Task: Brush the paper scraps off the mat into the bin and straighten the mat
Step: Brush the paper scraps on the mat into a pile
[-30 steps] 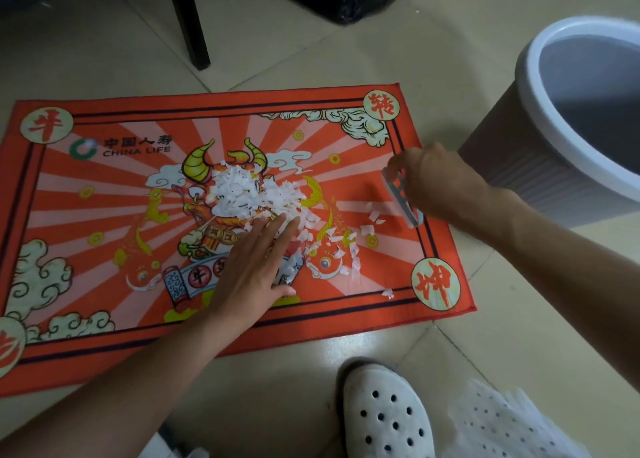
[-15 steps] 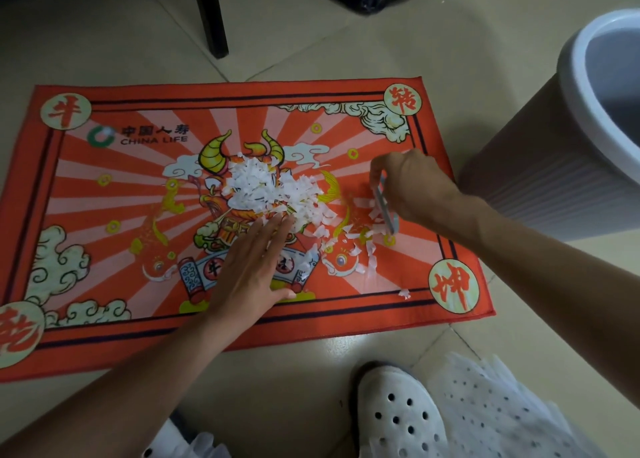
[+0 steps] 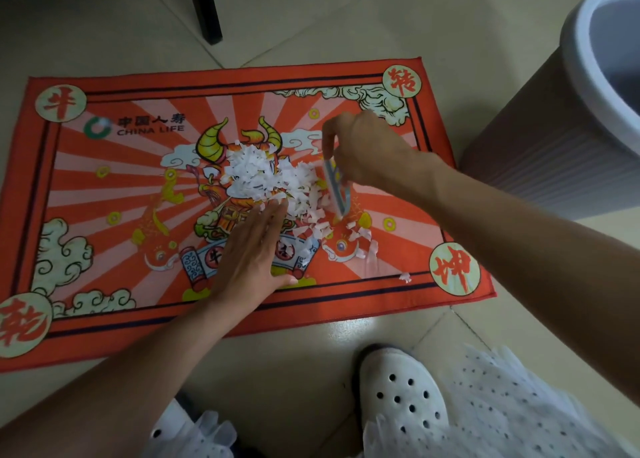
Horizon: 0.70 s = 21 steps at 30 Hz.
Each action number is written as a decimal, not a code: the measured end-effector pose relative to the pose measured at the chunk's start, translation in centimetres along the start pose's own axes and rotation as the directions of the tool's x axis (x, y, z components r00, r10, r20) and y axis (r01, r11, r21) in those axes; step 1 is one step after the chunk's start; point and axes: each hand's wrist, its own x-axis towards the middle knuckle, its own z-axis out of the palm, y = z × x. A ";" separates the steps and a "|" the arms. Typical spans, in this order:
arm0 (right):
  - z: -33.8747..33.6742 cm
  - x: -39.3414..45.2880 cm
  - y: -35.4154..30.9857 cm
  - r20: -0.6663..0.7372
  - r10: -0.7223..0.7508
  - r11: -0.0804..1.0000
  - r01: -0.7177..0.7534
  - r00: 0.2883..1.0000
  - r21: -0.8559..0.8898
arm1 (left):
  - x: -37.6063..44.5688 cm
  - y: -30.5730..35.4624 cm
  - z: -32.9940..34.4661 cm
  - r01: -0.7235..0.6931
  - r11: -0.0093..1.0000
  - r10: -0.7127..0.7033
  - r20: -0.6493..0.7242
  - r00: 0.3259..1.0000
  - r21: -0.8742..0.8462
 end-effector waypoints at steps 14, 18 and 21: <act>-0.5 -6.3 4.5 -0.024 0.098 0.990 -0.095 0.995 0.104 | 1.5 3.4 0.4 -0.073 0.997 0.073 -0.003 0.997 -0.025; -1.1 -8.1 6.0 0.044 0.160 0.973 -0.165 0.986 0.160 | 1.6 5.1 1.4 -0.102 0.995 0.102 0.004 0.995 0.006; -1.1 -10.4 7.5 0.080 0.218 0.949 -0.231 0.973 0.216 | 1.6 6.3 2.1 -0.131 0.991 0.131 0.020 0.991 0.000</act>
